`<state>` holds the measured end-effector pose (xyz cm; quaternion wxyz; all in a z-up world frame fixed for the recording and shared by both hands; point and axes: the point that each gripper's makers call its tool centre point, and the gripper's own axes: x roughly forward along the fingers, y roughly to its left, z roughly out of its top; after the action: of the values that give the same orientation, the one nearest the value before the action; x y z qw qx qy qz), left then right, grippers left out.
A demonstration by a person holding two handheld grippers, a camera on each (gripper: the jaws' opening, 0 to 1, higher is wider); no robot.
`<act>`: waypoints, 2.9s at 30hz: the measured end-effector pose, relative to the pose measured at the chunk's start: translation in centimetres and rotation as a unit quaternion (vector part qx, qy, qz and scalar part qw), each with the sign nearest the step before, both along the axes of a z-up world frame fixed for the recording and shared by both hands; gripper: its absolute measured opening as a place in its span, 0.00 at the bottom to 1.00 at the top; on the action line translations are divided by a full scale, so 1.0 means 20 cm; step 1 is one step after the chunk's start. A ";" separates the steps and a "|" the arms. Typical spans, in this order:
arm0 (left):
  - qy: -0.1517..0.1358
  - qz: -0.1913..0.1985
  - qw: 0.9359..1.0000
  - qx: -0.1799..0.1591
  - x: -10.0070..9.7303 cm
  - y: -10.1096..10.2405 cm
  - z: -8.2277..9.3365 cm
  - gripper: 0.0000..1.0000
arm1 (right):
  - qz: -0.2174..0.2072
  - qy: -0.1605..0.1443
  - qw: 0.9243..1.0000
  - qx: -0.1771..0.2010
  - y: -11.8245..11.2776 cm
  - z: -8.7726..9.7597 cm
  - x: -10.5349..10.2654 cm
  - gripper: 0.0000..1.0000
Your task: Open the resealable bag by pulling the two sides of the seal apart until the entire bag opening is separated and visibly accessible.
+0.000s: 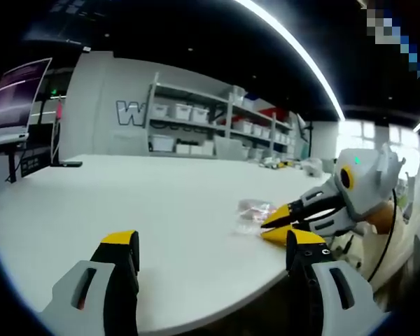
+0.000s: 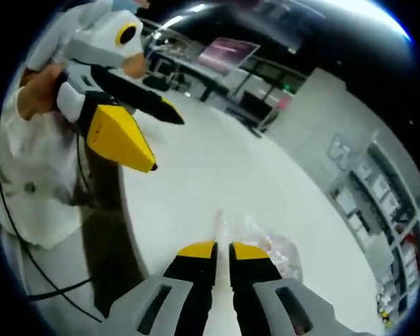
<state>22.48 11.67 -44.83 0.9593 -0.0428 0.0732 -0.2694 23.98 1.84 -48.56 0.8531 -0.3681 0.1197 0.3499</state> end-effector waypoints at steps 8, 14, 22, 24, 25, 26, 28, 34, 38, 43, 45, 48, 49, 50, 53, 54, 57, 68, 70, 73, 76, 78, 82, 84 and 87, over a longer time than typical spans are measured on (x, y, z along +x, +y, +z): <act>0.000 0.003 1.000 -0.002 0.00 0.01 0.01 0.85 | 0.001 0.002 1.000 0.000 -0.01 0.00 0.00 0.00; 0.003 0.002 1.000 -0.005 0.00 -0.01 0.01 0.85 | 0.002 0.002 1.000 0.001 -0.01 0.00 0.00 0.00; 0.009 -0.005 0.999 -0.035 0.01 -0.04 0.03 0.82 | -0.002 -0.027 0.999 0.032 -0.03 0.09 0.02 0.00; 0.016 -0.006 0.999 -0.042 0.01 -0.05 0.02 0.79 | -0.003 -0.032 0.999 0.036 -0.03 0.11 0.02 0.00; 0.019 -0.007 0.999 -0.046 0.02 -0.06 0.01 0.78 | -0.003 -0.032 0.999 0.037 -0.04 0.11 0.02 0.00; 0.021 -0.010 0.998 -0.050 0.01 -0.07 0.01 0.76 | -0.004 -0.033 0.999 0.038 -0.04 0.10 0.02 0.00; 0.023 -0.018 0.998 -0.058 0.01 -0.09 0.01 0.71 | -0.004 -0.032 0.999 0.044 -0.05 0.10 0.03 0.00; 0.033 -0.038 0.995 -0.092 0.03 -0.15 0.01 0.71 | 0.002 -0.040 0.997 0.068 -0.04 0.14 0.03 0.00; 0.044 -0.054 0.993 -0.101 0.02 -0.18 -0.01 0.58 | 0.003 -0.040 0.996 0.079 -0.05 0.14 0.04 0.00; 0.058 -0.059 0.993 -0.086 0.04 -0.22 -0.05 0.58 | 0.007 -0.039 0.995 0.090 -0.05 0.14 0.03 0.00; 0.065 -0.063 0.992 -0.092 0.04 -0.23 -0.07 0.54 | 0.010 -0.044 0.995 0.095 -0.05 0.15 0.03 0.00; 0.057 -0.075 0.989 -0.116 0.04 -0.26 -0.04 0.45 | 0.011 -0.052 0.992 0.113 -0.05 0.18 0.03 0.00; 0.058 -0.083 0.986 -0.132 0.03 -0.28 -0.03 0.43 | 0.012 -0.053 0.991 0.120 -0.05 0.18 0.03 0.00; 0.066 -0.084 0.983 -0.147 0.03 -0.28 -0.05 0.42 | 0.012 -0.053 0.991 0.124 -0.05 0.18 0.03 0.00; 0.074 -0.089 0.979 -0.170 0.06 -0.29 -0.04 0.35 | 0.016 -0.050 0.990 0.134 -0.05 0.17 0.02 0.00; 0.083 -0.093 0.975 -0.182 0.06 -0.30 -0.04 0.32 | 0.017 -0.050 0.989 0.137 -0.05 0.17 0.01 0.00; 0.112 -0.107 0.966 -0.207 0.06 -0.34 -0.05 0.25 | 0.019 -0.054 0.988 0.146 -0.05 0.17 0.00 0.00; 0.153 -0.100 0.951 -0.248 0.16 -0.38 -0.07 0.13 | 0.029 -0.049 0.981 0.185 -0.07 0.18 0.00 0.00; 0.153 -0.101 0.952 -0.244 0.16 -0.38 -0.08 0.10 | 0.033 -0.044 0.980 0.193 -0.07 0.17 -0.01 0.00; 0.170 -0.108 0.937 -0.284 0.16 -0.40 -0.05 0.14 | 0.038 -0.040 0.977 0.206 -0.06 0.16 -0.01 0.00; 0.190 -0.111 0.930 -0.293 0.15 -0.43 -0.05 0.15 | 0.045 -0.035 0.972 0.227 -0.07 0.16 -0.01 0.00; 0.192 -0.112 0.932 -0.287 0.16 -0.45 -0.05 0.15 | 0.048 -0.032 0.971 0.232 -0.07 0.16 0.00 0.00; 0.193 -0.118 0.928 -0.297 0.14 -0.46 -0.05 0.14 | 0.049 -0.027 0.970 0.238 -0.08 0.15 0.00 0.00; 0.193 -0.119 0.927 -0.298 0.09 -0.45 -0.04 0.13 | 0.049 -0.024 0.968 0.244 -0.08 0.15 0.00 0.00; 0.197 -0.125 0.926 -0.296 0.07 -0.45 -0.04 0.10 | 0.049 -0.024 0.967 0.248 -0.08 0.15 0.00 0.00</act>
<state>23.92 2.68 -45.54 0.8275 -0.3677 0.1823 -0.3832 24.02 0.19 -45.49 0.9021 -0.1586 -0.0098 0.4012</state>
